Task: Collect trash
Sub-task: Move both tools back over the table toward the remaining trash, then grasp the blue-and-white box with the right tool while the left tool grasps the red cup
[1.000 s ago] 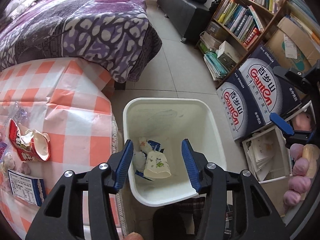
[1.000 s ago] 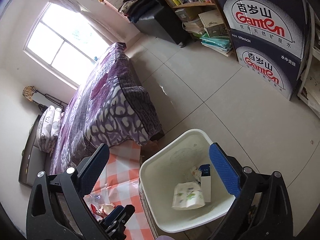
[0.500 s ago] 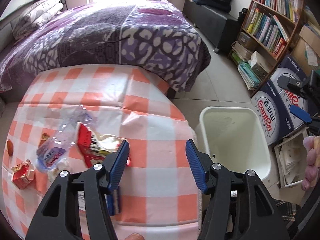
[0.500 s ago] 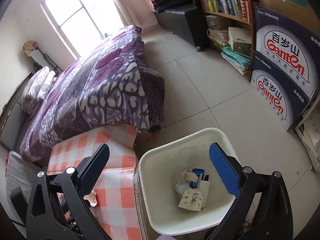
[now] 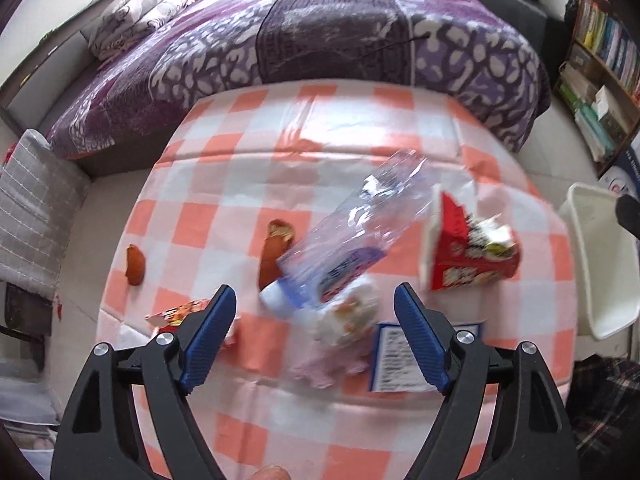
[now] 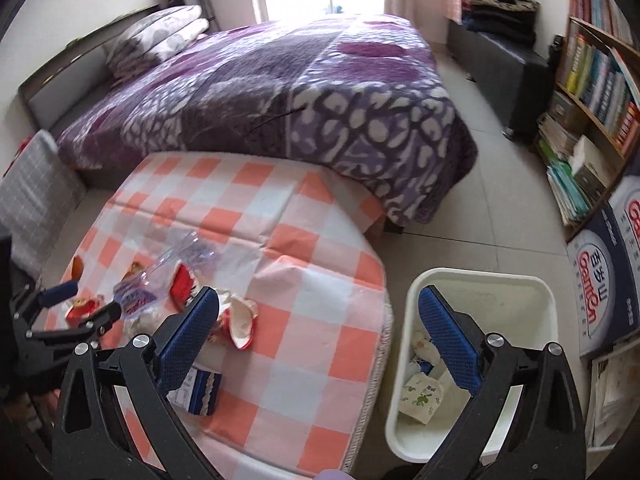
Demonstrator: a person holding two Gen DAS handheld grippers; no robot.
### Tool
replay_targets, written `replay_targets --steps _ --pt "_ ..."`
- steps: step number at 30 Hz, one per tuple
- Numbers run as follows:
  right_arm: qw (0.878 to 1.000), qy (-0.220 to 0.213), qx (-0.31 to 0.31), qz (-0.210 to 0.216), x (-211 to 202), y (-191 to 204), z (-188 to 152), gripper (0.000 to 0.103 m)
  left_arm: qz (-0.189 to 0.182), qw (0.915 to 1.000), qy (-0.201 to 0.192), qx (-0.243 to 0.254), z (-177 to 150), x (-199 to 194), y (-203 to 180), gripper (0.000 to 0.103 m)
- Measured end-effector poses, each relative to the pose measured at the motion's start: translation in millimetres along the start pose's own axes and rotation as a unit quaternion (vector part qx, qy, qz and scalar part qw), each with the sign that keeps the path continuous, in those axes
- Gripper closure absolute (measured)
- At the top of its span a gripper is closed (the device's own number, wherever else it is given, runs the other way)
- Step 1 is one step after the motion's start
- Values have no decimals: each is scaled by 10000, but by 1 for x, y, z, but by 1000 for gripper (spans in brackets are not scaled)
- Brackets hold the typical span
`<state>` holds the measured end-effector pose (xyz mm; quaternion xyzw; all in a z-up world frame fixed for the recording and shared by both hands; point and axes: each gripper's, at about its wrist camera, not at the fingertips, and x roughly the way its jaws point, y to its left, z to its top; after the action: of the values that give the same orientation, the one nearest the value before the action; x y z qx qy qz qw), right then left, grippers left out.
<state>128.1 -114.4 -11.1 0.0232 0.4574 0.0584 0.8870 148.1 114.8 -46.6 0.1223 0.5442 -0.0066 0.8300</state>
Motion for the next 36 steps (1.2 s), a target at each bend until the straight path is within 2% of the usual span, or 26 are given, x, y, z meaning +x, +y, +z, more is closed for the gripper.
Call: replay_targets --steps 3,7,8,11,15,17,19,21,23,25,30,31,36 --pt "9938 168 -1044 352 13 42 -18 7 182 9984 336 419 -13 17 26 19" --pt "9699 175 -2341 649 21 97 -39 7 594 9932 536 841 -30 39 52 18" --pt "9608 256 -2648 785 25 112 -46 7 677 9917 573 933 -33 43 57 18" --pt "9403 559 -3219 954 42 144 -61 7 781 9874 556 1257 -42 53 71 17" --pt "9250 902 -3593 847 70 165 -73 7 767 9857 619 1370 -46 68 85 17" --pt "9248 1020 -3581 785 82 169 -74 7 734 9865 632 1322 -44 77 90 17" --pt "9269 1117 -3481 843 90 171 -75 14 663 9880 645 1240 -42 87 95 17" --pt "9281 1346 -3344 931 100 171 -73 41 606 9895 685 1115 -42 96 100 17" --pt "9305 1255 -3291 1002 98 170 -69 44 420 9924 695 925 -42 100 104 20" --pt "9335 1217 -3182 1117 95 169 -66 46 48 9960 719 527 -40 100 113 38" --pt "9476 889 -2699 1460 74 161 -49 47 -205 9973 647 -286 -33 94 131 55" --pt "9502 804 -2600 1519 69 160 -46 47 -270 9969 593 -437 -32 91 133 62" --pt "9697 175 -1936 1480 42 151 -22 47 -491 9899 250 -1307 -22 69 140 62"
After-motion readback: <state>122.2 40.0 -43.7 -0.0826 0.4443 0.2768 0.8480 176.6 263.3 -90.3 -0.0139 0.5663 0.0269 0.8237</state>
